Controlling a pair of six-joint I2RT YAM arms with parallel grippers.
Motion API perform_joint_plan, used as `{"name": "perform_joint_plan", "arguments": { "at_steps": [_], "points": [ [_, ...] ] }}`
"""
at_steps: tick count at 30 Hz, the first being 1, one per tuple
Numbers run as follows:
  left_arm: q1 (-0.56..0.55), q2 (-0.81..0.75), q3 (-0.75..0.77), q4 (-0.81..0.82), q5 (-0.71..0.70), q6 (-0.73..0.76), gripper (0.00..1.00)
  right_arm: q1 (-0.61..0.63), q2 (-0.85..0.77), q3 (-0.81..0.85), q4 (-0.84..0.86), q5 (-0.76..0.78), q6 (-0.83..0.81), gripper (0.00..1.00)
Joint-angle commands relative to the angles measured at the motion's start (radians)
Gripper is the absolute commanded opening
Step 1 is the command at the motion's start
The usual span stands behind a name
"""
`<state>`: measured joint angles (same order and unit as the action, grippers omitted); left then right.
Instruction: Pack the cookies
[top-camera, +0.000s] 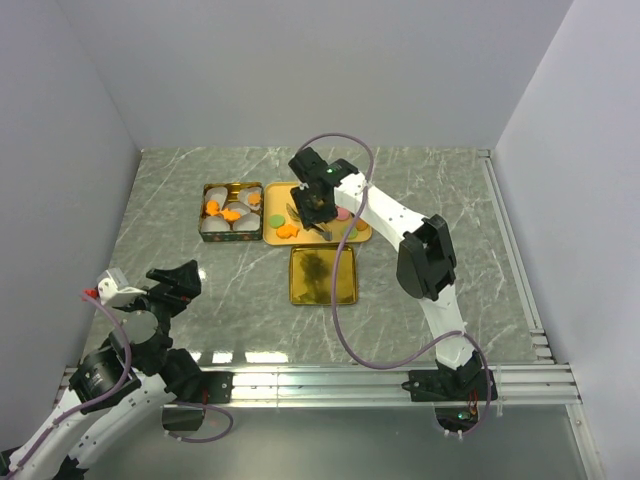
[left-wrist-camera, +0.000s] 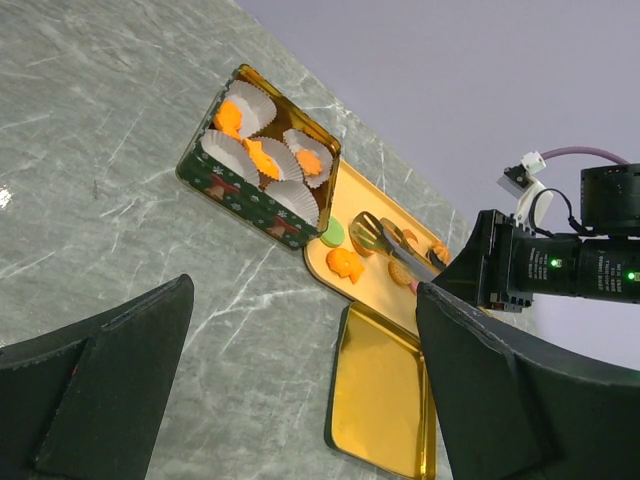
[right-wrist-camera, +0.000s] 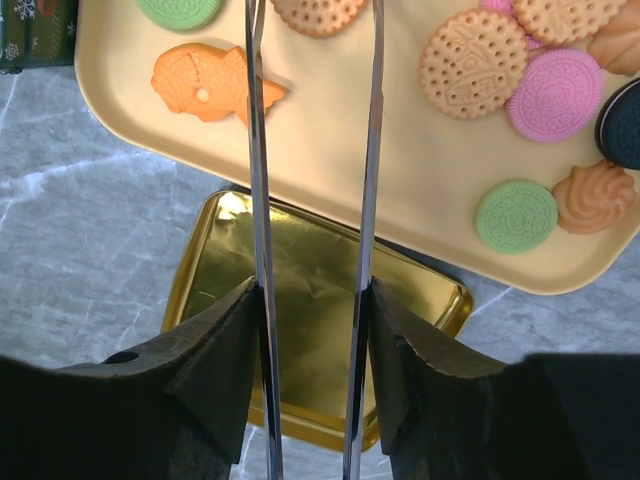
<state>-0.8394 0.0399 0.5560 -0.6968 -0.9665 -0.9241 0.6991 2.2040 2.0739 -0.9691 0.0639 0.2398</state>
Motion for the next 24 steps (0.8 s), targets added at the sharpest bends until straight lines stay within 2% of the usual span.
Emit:
{"name": "perform_joint_plan", "arguments": {
  "at_steps": [1,8,16,19,24],
  "points": [
    [-0.003,-0.015,0.013,0.025,-0.009,-0.004,0.99,0.01,-0.001,0.043,-0.013,0.014,-0.005,0.49],
    [-0.003,-0.018,0.013,0.023,-0.012,-0.005,0.99,0.011,0.008,0.074,-0.032,0.036,0.003,0.44],
    [-0.003,-0.009,0.021,0.003,-0.021,-0.03,0.99,0.004,0.003,0.221,-0.066,0.048,0.024,0.43],
    [-0.003,-0.006,0.025,-0.018,-0.041,-0.061,0.99,0.005,-0.007,0.259,-0.072,0.024,0.029,0.43],
    [-0.003,0.02,0.036,-0.047,-0.055,-0.099,0.98,0.005,-0.062,0.23,0.006,-0.142,0.056,0.43]
  ]
}}
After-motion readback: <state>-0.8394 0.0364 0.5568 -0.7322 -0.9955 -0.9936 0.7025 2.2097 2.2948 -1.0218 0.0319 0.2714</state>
